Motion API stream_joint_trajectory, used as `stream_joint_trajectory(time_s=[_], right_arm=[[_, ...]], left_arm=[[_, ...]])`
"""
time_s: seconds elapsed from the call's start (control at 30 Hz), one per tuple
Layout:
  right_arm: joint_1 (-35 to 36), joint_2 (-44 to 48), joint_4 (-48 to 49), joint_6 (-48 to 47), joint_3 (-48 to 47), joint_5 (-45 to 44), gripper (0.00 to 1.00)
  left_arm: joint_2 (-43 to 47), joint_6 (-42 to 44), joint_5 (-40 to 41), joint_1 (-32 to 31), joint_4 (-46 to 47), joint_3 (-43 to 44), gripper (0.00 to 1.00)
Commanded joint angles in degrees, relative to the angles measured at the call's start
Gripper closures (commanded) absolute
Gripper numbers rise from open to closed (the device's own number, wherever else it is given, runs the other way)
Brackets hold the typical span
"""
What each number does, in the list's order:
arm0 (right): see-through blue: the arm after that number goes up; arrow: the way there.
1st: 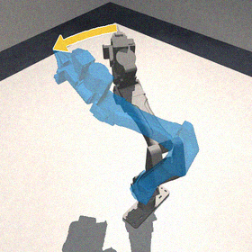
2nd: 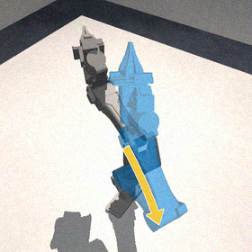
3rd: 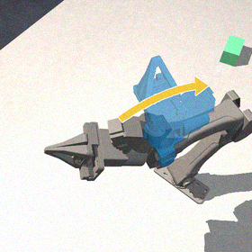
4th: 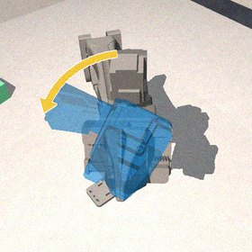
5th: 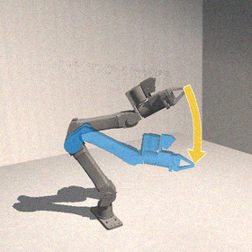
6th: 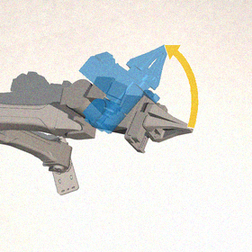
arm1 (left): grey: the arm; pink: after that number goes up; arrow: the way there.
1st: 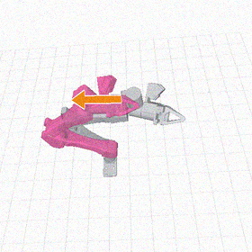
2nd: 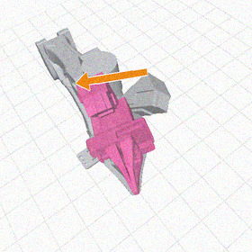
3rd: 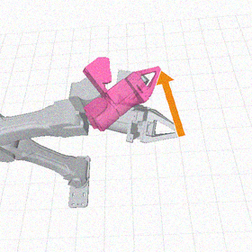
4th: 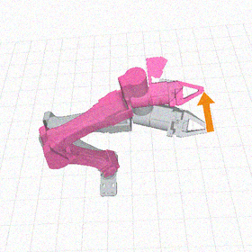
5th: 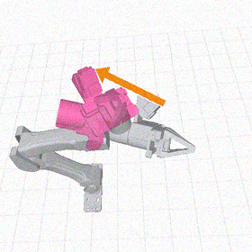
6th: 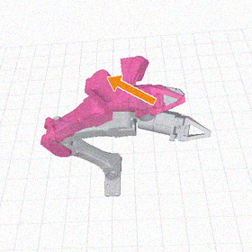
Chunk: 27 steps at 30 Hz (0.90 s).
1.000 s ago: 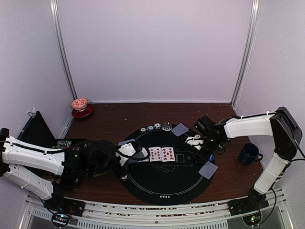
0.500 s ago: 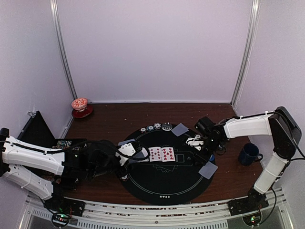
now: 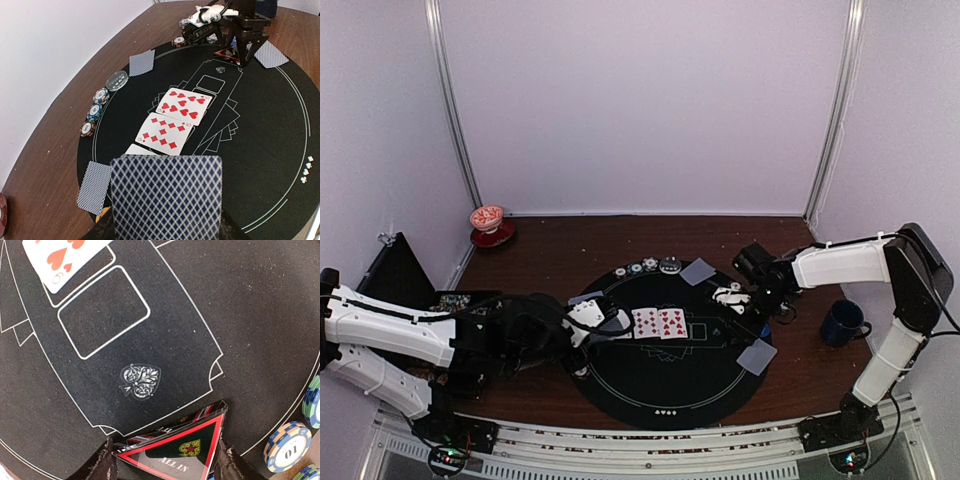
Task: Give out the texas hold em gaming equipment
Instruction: Place the all-in button in the small blind area.
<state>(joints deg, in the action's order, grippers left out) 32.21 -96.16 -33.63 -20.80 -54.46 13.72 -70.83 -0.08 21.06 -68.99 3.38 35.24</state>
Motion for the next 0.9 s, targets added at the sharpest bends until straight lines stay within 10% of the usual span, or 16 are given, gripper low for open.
stream_joint_trajectory(time_s=[0.0, 0.87], right_arm=[[-0.65, -0.71, -0.82, -0.71, 1.77, -0.68, 0.55], [-0.44, 5.04, -0.58, -1.62, 1.31, 2.16, 0.26]], left_arm=[[-0.14, 0.16, 0.94, 0.13, 2.78, 0.70, 0.46], [-0.48, 0.15, 1.09, 0.11, 2.86, 0.88, 0.46]])
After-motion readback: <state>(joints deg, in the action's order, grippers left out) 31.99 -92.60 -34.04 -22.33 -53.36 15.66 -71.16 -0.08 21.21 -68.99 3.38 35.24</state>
